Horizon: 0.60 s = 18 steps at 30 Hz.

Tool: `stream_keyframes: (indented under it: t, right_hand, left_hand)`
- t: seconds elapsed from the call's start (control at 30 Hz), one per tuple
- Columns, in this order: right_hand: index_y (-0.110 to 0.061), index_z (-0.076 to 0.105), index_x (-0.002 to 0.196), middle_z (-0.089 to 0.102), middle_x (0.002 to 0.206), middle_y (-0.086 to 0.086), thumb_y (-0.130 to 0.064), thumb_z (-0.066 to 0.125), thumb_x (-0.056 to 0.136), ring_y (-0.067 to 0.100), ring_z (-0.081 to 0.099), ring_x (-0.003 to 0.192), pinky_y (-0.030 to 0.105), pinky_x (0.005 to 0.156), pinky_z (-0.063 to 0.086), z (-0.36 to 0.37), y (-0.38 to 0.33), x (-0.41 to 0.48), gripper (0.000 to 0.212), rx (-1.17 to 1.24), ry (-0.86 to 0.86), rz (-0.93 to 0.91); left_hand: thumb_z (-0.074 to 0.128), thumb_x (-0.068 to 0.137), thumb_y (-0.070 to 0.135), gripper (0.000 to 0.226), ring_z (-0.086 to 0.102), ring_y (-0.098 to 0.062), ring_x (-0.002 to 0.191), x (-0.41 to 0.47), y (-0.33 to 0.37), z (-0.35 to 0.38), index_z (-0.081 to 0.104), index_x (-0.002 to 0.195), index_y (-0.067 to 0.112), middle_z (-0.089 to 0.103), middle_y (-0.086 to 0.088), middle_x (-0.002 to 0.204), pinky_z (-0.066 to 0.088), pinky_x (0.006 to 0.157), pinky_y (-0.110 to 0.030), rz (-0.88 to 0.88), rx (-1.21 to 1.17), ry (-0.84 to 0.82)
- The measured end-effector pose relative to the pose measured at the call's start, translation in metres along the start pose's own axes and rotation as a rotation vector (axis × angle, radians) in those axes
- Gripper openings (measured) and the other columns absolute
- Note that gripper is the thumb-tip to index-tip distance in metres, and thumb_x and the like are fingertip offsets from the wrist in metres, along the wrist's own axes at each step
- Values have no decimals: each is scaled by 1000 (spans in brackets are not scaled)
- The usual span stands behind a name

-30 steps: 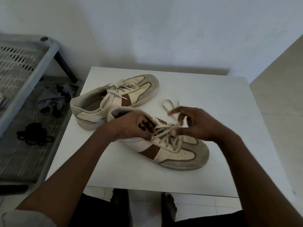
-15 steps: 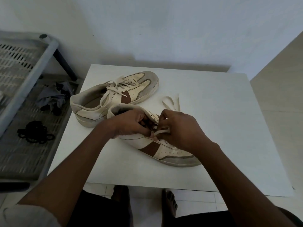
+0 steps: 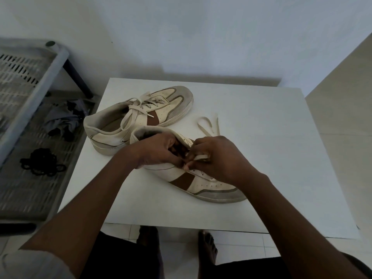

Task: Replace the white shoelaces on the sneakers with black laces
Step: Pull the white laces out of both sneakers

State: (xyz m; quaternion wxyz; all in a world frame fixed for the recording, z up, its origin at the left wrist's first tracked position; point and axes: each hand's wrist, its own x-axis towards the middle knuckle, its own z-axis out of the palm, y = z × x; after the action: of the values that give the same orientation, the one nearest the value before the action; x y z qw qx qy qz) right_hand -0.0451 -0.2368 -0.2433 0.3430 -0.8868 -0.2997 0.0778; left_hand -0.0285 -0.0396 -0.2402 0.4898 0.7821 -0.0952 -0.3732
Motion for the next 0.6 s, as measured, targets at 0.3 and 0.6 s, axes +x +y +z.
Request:
stream_keyframes:
  t: [0.3,0.6]
  right_hand:
    - [-28,67,76,69,71,-17,5,60,84,-2,60,66,16,67,46,-40,24,1,35,529,883,424]
    - [-27,74,89,67,94,-12,-31,84,69,9,59,84,28,68,48,-25,-7,0,23,40,30,1]
  left_hand:
    - [74,79,6,29,66,-16,102,1,-3,0,68,108,7,73,-5,104,49,96,-29,-50,2,19]
    - [71,81,4,23,67,-14,96,1,2,3,70,104,7,74,-5,99,50,78,-12,-35,39,40]
